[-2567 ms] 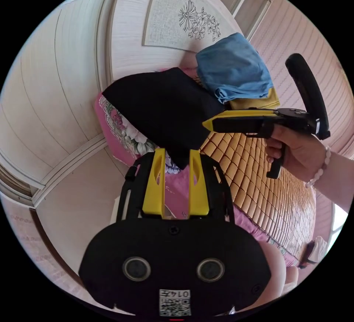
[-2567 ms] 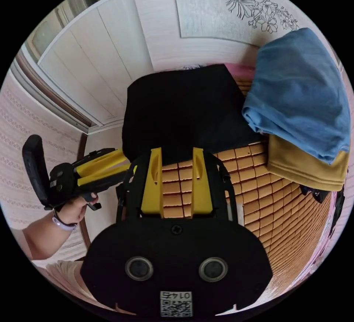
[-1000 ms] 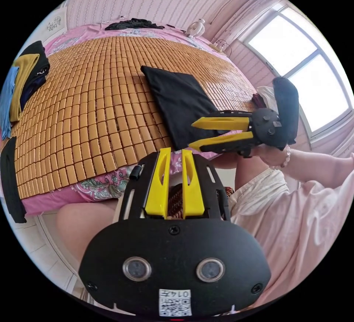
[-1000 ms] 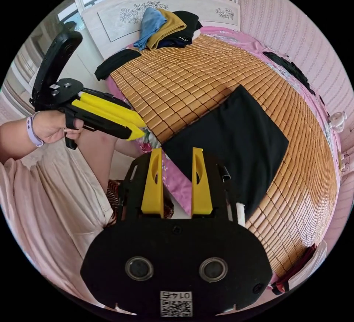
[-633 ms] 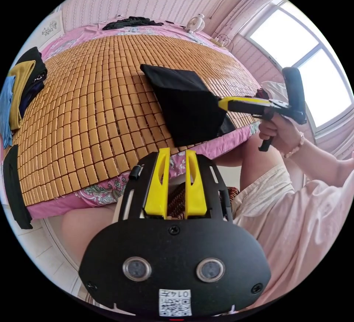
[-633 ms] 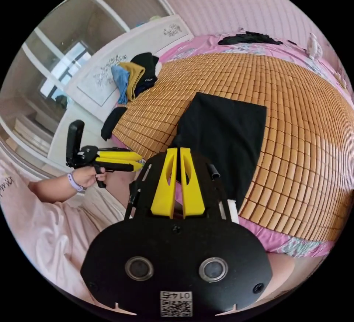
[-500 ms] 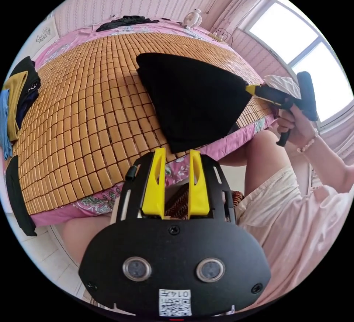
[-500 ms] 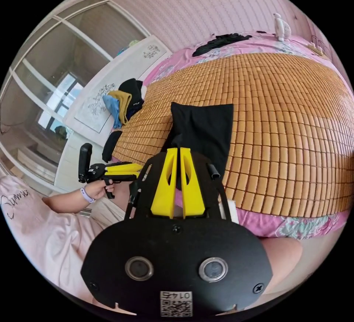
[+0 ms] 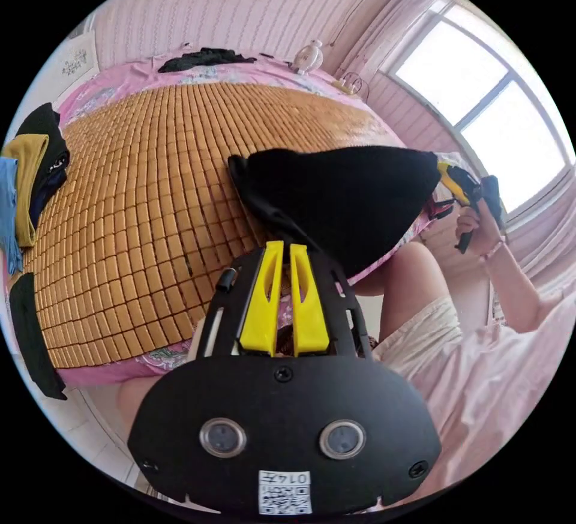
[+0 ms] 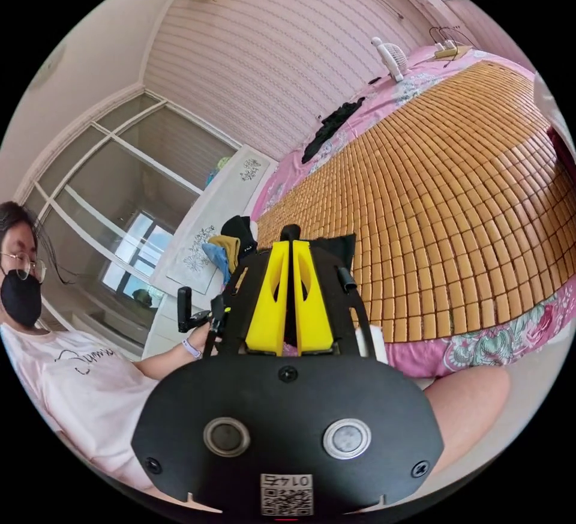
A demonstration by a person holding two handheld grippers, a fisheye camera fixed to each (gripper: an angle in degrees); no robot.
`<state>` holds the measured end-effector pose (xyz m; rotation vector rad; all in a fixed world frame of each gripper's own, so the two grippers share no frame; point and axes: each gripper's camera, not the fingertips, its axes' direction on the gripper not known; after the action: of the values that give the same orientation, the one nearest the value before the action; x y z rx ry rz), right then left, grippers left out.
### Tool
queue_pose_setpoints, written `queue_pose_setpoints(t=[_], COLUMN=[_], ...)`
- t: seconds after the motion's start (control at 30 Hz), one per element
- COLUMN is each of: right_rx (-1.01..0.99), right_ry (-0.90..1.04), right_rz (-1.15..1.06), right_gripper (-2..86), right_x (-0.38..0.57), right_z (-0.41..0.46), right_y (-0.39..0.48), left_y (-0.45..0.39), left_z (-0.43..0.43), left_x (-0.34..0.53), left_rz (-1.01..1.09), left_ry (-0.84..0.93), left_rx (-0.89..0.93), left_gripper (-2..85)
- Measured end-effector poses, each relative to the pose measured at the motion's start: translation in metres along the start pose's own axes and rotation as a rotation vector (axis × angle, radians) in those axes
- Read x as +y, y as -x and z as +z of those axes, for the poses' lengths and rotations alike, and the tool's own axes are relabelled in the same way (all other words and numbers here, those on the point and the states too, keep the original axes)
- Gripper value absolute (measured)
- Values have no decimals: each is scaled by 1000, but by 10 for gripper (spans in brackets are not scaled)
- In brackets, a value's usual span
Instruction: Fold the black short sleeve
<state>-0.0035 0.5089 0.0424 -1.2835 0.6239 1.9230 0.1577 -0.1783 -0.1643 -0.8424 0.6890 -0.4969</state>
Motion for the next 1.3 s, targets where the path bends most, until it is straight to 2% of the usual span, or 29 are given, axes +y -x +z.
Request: queue_pose_setpoints(t=[0.2,0.43,0.57,0.7,0.9,1.03,1.07,1.2,1.3], right_rx=[-38,-140,-122,-83,-164,-66,-46,126,254], right_ry=[-171,-385,-451,-494,-548,-526,-504,-210,-51], right_rz=[-256,-547,-718,-849,-979,-1035,-1025,-847,-699], right_gripper=[4,2,2,1,1,1,2,2,2], right_x=[-58,-96,-97,-90,-88,-112,-120,-189,-226], right_z=[-97,-203,-241,-277,-330,-322,-314,-217,-133], right_y=[96,241,315,376,444,474,474,430,371], left_y=[3,-24,-71,-97,-113,-107,-98,-48,0], left_z=[-191,-413,-502,-541,-597,-616,-611,-564,-493], left_x=[-18,3,27,45,74,52,34,-39,-104], left_rz=[24,153,290,337,418,424,392,221,64], left_ry=[-354,-887,-1075,-1088,-1231,-1257,-1227,-1044,-825], left_rx=[85,197,89,-48,26,15,14,-1,-74], left_gripper=[-6,-8,-9,-9,-9,-9,-9,-8,-9])
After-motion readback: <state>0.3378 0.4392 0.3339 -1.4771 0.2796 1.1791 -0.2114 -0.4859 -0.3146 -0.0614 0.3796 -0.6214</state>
